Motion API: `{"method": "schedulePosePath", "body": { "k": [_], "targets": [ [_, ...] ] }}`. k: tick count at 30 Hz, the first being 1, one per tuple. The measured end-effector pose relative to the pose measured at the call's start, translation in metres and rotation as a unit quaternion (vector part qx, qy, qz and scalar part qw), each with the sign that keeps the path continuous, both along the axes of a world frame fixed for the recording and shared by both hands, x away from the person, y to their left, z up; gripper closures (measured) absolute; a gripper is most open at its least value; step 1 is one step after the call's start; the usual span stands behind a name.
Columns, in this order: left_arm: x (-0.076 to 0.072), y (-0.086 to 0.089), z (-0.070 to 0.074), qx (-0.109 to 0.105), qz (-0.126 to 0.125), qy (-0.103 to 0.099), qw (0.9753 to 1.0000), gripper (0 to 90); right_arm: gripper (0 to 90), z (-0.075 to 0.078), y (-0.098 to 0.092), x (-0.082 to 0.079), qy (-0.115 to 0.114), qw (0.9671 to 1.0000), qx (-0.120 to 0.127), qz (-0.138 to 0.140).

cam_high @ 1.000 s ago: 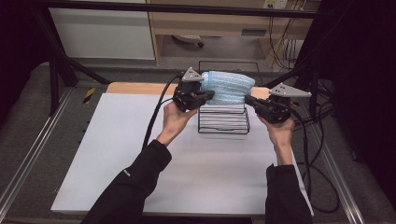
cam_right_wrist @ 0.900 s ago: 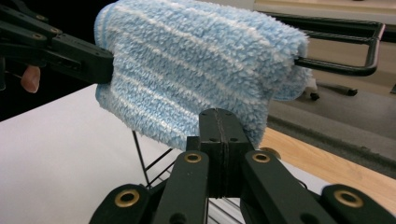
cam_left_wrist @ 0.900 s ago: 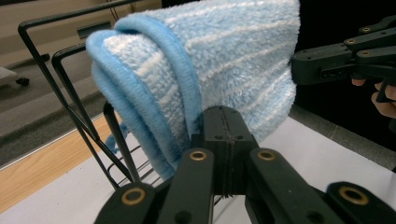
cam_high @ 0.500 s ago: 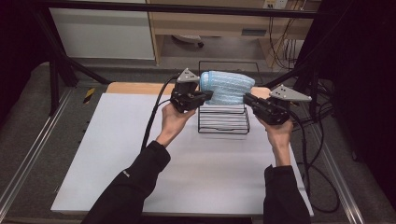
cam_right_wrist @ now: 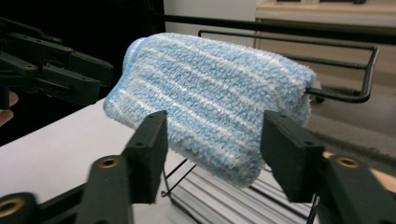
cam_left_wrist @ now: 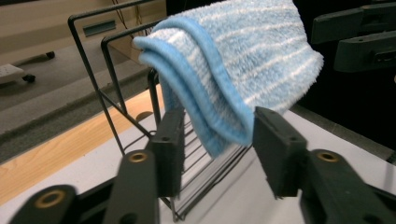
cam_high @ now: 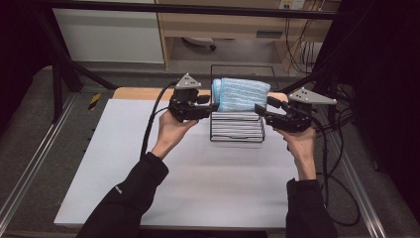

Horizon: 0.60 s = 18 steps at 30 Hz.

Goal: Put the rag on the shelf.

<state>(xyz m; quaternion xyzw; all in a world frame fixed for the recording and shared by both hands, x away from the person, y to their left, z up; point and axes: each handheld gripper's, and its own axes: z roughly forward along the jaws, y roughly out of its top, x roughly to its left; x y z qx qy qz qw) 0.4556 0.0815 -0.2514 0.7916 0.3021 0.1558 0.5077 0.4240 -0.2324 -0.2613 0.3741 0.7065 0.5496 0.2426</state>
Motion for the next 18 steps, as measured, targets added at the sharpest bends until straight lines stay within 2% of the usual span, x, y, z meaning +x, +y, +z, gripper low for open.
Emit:
{"method": "schedulePosePath", "body": {
  "k": [5, 10, 18],
  "targets": [
    [-0.009, 0.016, -0.007, 0.018, 0.004, -0.004, 0.9998, 40.4, 20.1, -0.001, 0.001, -0.004, 0.013, 0.9999, -0.006, -0.004],
    [-0.019, 0.035, -0.018, 0.030, 0.015, -0.005, 0.9994, 31.6, 9.1, -0.006, 0.003, -0.010, 0.023, 0.9997, -0.010, 0.002],
    [-0.036, 0.065, -0.040, 0.037, 0.038, 0.007, 0.9985, 17.9, 3.4, -0.019, 0.007, -0.021, 0.029, 0.9995, -0.007, 0.011]
  ]
}}
